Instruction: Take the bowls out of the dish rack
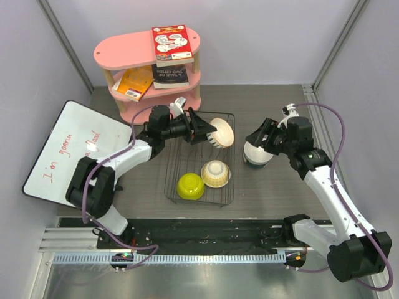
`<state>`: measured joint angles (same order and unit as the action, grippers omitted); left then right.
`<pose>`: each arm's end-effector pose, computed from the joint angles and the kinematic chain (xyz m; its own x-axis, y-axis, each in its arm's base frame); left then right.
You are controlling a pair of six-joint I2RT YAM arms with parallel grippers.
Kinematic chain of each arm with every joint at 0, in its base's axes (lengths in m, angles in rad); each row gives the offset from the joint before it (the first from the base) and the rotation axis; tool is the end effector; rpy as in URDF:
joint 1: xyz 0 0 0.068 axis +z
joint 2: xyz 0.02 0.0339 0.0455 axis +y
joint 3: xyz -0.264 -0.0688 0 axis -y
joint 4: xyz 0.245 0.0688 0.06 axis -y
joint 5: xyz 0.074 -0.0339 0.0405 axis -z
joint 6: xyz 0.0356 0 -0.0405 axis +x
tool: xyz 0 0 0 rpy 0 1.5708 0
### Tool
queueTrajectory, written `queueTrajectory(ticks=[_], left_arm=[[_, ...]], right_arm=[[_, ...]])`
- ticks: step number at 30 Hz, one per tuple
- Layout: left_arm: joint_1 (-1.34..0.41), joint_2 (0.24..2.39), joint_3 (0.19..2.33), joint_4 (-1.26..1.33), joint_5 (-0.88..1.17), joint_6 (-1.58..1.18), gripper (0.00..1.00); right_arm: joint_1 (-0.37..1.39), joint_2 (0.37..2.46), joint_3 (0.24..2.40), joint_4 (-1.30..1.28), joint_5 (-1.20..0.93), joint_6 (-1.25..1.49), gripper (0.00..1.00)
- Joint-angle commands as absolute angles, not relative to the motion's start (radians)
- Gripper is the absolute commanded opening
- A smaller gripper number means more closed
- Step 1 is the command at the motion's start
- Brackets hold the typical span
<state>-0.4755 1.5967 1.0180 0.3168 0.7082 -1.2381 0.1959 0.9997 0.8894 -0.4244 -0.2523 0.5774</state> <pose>0.3116 -0.1865 0.2675 -0.9318 -0.3277 -0.1563 0.0784 0.2386 -0.9679 0.2148 0.0517 0.3130 -0.6367 0.4125 -0.6515 -0.0616 0.8150 0.5762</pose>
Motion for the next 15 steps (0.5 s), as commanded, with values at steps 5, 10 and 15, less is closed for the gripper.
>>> queueTrajectory(ticks=[5, 10, 15], left_arm=[[-0.471, 1.623, 1.0, 0.842, 0.853, -1.54, 0.05], [-0.471, 1.609, 0.994, 0.795, 0.861, -1.506, 0.06], [-0.469, 1.572, 1.009, 0.585, 0.847, -1.35, 0.05]], right_arm=[[0.304, 1.057, 0.882, -0.27, -0.239, 0.65, 0.71], [0.348, 1.06, 0.885, -0.242, -0.198, 0.666, 0.7], [0.356, 1.023, 0.896, -0.29, -0.157, 0.647, 0.7]])
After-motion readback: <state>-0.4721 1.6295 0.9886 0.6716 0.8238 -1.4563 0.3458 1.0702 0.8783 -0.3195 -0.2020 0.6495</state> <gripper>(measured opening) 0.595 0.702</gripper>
